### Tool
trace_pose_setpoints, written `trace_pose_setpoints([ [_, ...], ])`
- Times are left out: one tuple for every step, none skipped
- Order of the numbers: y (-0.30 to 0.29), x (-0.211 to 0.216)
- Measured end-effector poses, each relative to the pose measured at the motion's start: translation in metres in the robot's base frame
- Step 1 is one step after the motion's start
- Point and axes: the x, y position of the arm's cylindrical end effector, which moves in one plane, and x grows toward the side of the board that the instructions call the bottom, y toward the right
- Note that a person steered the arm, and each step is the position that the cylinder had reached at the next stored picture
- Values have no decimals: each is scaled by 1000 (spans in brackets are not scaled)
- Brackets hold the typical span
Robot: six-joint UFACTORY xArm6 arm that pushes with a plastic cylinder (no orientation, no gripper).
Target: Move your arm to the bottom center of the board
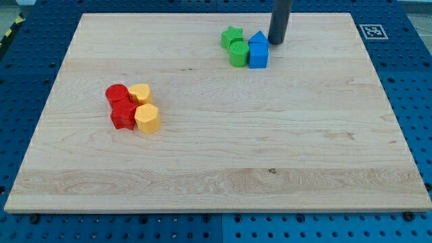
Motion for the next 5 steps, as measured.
trace_pose_setpoints([
  [2, 46],
  [2, 107],
  [2, 151],
  [2, 156],
  [2, 156],
])
